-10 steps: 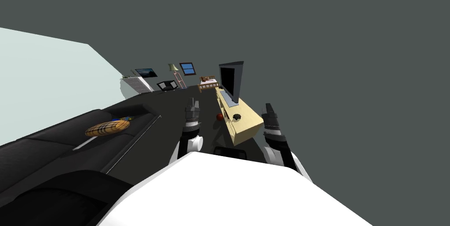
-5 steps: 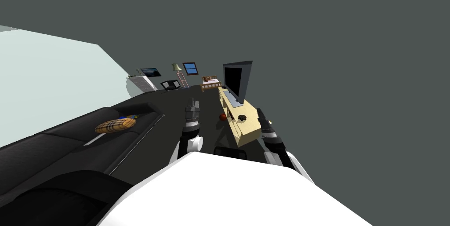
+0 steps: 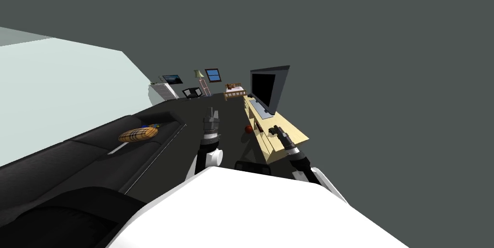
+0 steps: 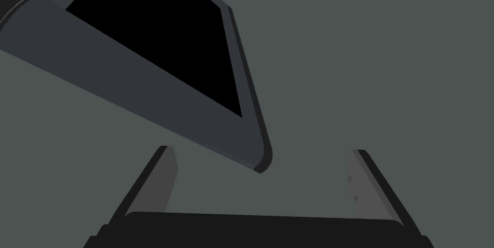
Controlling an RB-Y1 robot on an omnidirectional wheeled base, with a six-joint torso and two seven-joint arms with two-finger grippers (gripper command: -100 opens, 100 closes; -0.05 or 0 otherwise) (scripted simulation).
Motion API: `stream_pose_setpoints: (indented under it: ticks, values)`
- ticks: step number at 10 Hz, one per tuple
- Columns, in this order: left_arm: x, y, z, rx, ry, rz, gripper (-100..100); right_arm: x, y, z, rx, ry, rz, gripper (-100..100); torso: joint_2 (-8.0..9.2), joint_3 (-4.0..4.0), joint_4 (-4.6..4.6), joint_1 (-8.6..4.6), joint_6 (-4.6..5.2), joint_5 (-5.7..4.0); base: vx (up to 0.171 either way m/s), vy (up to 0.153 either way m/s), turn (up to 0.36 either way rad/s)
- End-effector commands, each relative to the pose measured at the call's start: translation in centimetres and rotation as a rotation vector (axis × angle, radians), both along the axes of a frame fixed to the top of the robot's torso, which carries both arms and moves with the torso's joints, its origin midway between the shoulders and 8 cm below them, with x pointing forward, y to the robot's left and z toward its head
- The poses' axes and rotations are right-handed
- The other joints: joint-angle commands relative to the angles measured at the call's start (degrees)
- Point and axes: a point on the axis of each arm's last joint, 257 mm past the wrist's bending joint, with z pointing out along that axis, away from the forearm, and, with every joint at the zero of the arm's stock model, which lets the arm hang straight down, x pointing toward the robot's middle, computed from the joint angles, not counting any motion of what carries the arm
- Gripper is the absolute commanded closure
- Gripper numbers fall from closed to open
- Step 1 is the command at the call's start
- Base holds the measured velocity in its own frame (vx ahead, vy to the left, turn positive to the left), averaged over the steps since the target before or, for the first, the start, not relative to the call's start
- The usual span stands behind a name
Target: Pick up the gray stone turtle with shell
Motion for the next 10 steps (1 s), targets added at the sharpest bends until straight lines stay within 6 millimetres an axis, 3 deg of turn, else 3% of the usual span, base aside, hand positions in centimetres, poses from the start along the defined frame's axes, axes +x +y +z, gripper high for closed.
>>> stream_pose_setpoints:
  ticks: [1, 3, 4, 7, 8, 9, 10]
  values:
    - [0.0, 0.0, 0.0, 0.0, 0.0, 0.0, 0, -0.2, 0.0, -1.9, -0.062, 0.028, 0.017, -100, 0.0, 0.0, 0.0, 0.0, 0.0, 0.0, 0.046, 0.159, 0.033]
    - [0.0, 0.0, 0.0, 0.0, 0.0, 0.0, 0, -1.0, 0.6, -6.7, -0.209, 0.101, 0.058, -100, -0.12, -0.07, -0.03, -0.21, 0.01, -0.04, 0.08, 0.167, 0.105]
    - [0.0, 0.0, 0.0, 0.0, 0.0, 0.0, 0, -1.2, 0.4, -6.9, -0.227, 0.104, 0.066, -100, -0.19, -0.11, -0.04, -0.06, 0.02, 0.0, 0.066, 0.148, 0.044]
    - [0.0, 0.0, 0.0, 0.0, 0.0, 0.0, 0, -3.5, -0.1, -14.6, -0.473, 0.213, 0.141, -100, -0.1, -0.06, -0.03, -0.15, 0.02, -0.02, 0.083, 0.171, 0.136]
    - [0.0, 0.0, 0.0, 0.0, 0.0, 0.0, 0, -3.7, -0.5, -14.8, -0.493, 0.217, 0.15, -100, -0.33, -0.18, -0.06, 0.02, 0.0, 0.01, 0.078, 0.173, 0.031]
    - [0.0, 0.0, 0.0, 0.0, 0.0, 0.0, 0, -4.8, -1.1, -17.4, -0.575, 0.253, 0.177, -100, -0.17, -0.11, -0.05, -0.08, 0.04, 0.02, 0.041, 0.154, 0.072]
    - [0.0, 0.0, 0.0, 0.0, 0.0, 0.0, 0, -4.9, -1.3, -17.5, -0.584, 0.254, 0.181, -100, -0.04, -0.03, -0.02, -0.14, 0.03, -0.01, 0.042, 0.11, 0.058]
